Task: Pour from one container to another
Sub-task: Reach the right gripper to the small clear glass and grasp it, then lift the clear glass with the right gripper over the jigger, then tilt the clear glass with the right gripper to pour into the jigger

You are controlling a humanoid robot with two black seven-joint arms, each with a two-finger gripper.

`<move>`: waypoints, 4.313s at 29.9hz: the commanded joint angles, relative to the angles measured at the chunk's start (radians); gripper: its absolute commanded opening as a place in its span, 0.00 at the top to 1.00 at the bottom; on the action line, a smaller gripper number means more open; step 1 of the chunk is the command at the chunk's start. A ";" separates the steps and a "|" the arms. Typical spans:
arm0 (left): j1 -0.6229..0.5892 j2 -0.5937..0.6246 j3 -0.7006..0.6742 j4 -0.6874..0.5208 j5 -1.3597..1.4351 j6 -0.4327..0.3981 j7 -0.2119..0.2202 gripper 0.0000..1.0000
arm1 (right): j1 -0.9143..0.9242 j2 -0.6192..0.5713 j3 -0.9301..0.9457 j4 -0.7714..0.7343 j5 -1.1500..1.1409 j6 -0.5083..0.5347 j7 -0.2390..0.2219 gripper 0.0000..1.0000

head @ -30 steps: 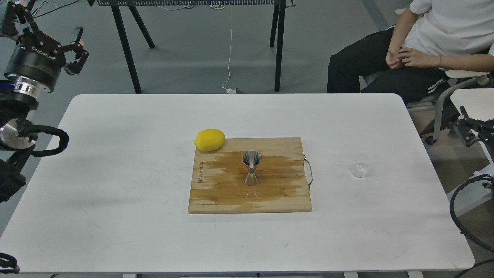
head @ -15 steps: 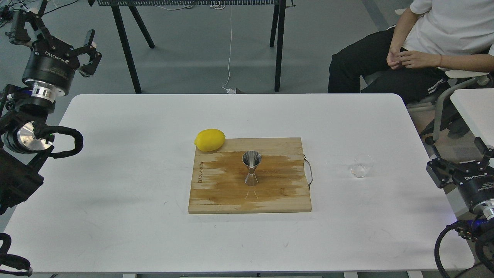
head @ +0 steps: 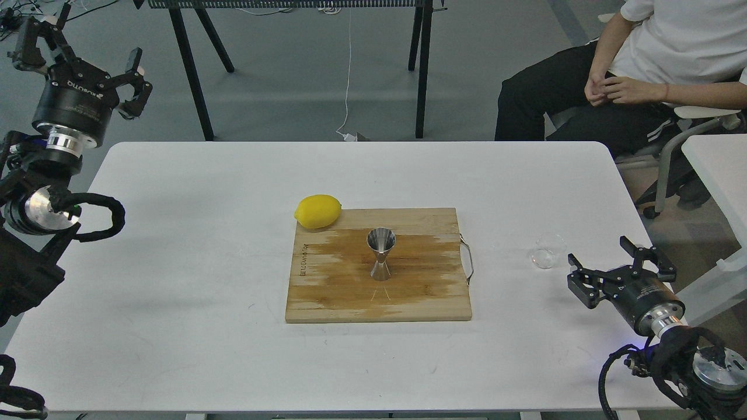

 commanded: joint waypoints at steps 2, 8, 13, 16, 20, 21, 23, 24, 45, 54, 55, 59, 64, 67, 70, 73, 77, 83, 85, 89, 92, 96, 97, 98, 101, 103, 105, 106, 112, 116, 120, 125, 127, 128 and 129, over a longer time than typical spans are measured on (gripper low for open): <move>0.001 -0.004 -0.001 0.000 -0.004 0.002 0.000 0.00 | 0.017 0.079 0.011 -0.007 0.009 -0.062 -0.048 0.00; 0.010 0.003 0.002 0.000 -0.010 -0.001 0.000 0.00 | 0.017 0.126 0.044 -0.064 0.008 -0.077 -0.061 0.00; 0.010 0.001 0.003 0.000 -0.012 -0.001 0.000 0.00 | 0.059 0.169 0.044 -0.136 0.009 -0.106 -0.094 0.00; 0.011 0.000 0.003 0.000 -0.010 0.001 0.000 0.00 | 0.082 0.201 0.044 -0.171 0.008 -0.112 -0.094 0.00; 0.010 0.000 0.003 0.000 -0.010 0.001 0.000 0.00 | 0.140 0.223 0.044 -0.249 0.006 -0.112 -0.096 0.00; 0.010 0.001 0.003 0.000 -0.010 0.001 0.000 0.00 | 0.155 0.232 0.044 -0.272 0.006 -0.112 -0.096 0.00; 0.011 0.003 0.003 0.000 -0.010 0.001 0.000 0.00 | 0.171 0.249 0.044 -0.304 0.006 -0.106 -0.097 0.00; 0.011 0.003 0.003 0.002 -0.010 0.001 0.000 0.00 | 0.174 0.252 0.044 -0.309 0.006 -0.105 -0.097 0.00; 0.022 0.015 0.003 0.002 -0.009 0.001 0.000 0.00 | 0.240 0.277 0.030 -0.389 0.002 -0.097 -0.096 0.39; 0.028 0.016 0.003 0.002 -0.004 0.001 0.000 0.00 | 0.240 0.275 0.025 -0.378 0.000 -0.097 -0.091 0.51; 0.030 0.016 0.003 0.002 -0.004 0.001 0.000 0.00 | 0.240 0.275 0.025 -0.372 -0.002 -0.097 -0.091 0.55; 0.030 0.016 0.003 0.002 -0.004 0.001 0.000 0.00 | 0.237 0.264 0.025 -0.320 -0.002 -0.099 -0.093 0.61; 0.028 0.016 0.002 0.002 -0.004 0.001 0.000 0.00 | 0.229 0.261 0.036 -0.239 -0.003 -0.103 -0.093 0.64; 0.028 0.018 0.002 0.002 -0.004 0.001 0.000 0.00 | 0.230 0.252 0.038 -0.182 -0.002 -0.109 -0.094 0.67; 0.030 0.021 0.002 0.002 -0.004 0.001 0.000 0.00 | 0.229 0.219 0.030 -0.084 -0.002 -0.116 -0.093 0.70; 0.030 0.038 0.003 0.002 -0.006 0.001 0.000 0.00 | 0.230 0.199 0.024 0.031 -0.005 -0.157 -0.093 0.71; 0.031 0.041 0.003 0.002 -0.007 -0.001 0.000 0.00 | 0.235 0.179 0.021 0.187 -0.069 -0.260 -0.094 0.71; 0.030 0.041 0.003 0.002 -0.007 0.001 0.000 0.00 | 0.292 0.194 -0.057 0.323 -0.279 -0.396 -0.094 0.72; 0.030 0.041 0.003 0.002 -0.007 0.001 0.000 0.00 | 0.330 0.195 -0.103 0.324 -0.319 -0.434 -0.094 0.72; 0.031 0.044 0.003 0.002 -0.007 0.001 0.000 0.00 | 0.393 0.218 -0.185 0.326 -0.391 -0.481 -0.090 0.74; 0.031 0.046 0.003 0.002 -0.007 -0.001 0.000 0.00 | 0.427 0.258 -0.234 0.326 -0.484 -0.516 -0.090 0.74; 0.033 0.047 0.003 0.002 -0.009 -0.001 0.000 0.00 | 0.454 0.268 -0.281 0.329 -0.581 -0.551 -0.088 0.74; 0.033 0.047 0.003 0.002 -0.007 -0.001 0.000 0.00 | 0.457 0.268 -0.291 0.332 -0.600 -0.551 -0.088 0.74; 0.033 0.047 0.003 0.002 -0.007 -0.001 0.000 0.00 | 0.459 0.268 -0.301 0.335 -0.618 -0.551 -0.087 0.74; 0.033 0.047 0.003 0.002 -0.009 -0.001 0.000 0.00 | 0.461 0.268 -0.321 0.343 -0.687 -0.554 -0.087 0.74; 0.033 0.047 0.003 0.002 -0.007 -0.001 0.000 0.00 | 0.461 0.268 -0.337 0.344 -0.751 -0.559 -0.087 0.74; 0.033 0.047 0.003 0.002 -0.007 -0.001 0.000 0.00 | 0.461 0.269 -0.357 0.347 -0.816 -0.583 -0.087 0.75; 0.033 0.047 0.003 0.002 -0.009 0.001 0.000 0.00 | 0.459 0.271 -0.366 0.349 -0.845 -0.597 -0.087 0.75; 0.034 0.046 0.003 0.002 -0.009 0.001 0.000 0.00 | 0.467 0.291 -0.396 0.349 -0.920 -0.609 -0.087 0.75; 0.045 0.049 0.002 0.002 -0.010 0.001 0.000 0.00 | 0.480 0.298 -0.426 0.347 -0.962 -0.617 -0.085 0.75; 0.048 0.059 0.003 0.002 -0.012 0.001 0.000 0.00 | 0.491 0.301 -0.472 0.347 -1.040 -0.646 -0.084 0.75; 0.053 0.059 0.002 0.002 -0.012 -0.001 0.000 0.00 | 0.507 0.306 -0.528 0.344 -1.129 -0.678 -0.082 0.75; 0.053 0.059 0.002 0.002 -0.012 -0.001 0.000 0.00 | 0.516 0.312 -0.541 0.341 -1.140 -0.688 -0.081 0.75; 0.053 0.059 0.002 0.002 -0.013 -0.001 0.000 0.00 | 0.519 0.315 -0.545 0.340 -1.146 -0.689 -0.081 0.75; 0.053 0.059 0.002 0.002 -0.013 -0.001 0.000 0.00 | 0.520 0.317 -0.551 0.338 -1.157 -0.691 -0.078 0.75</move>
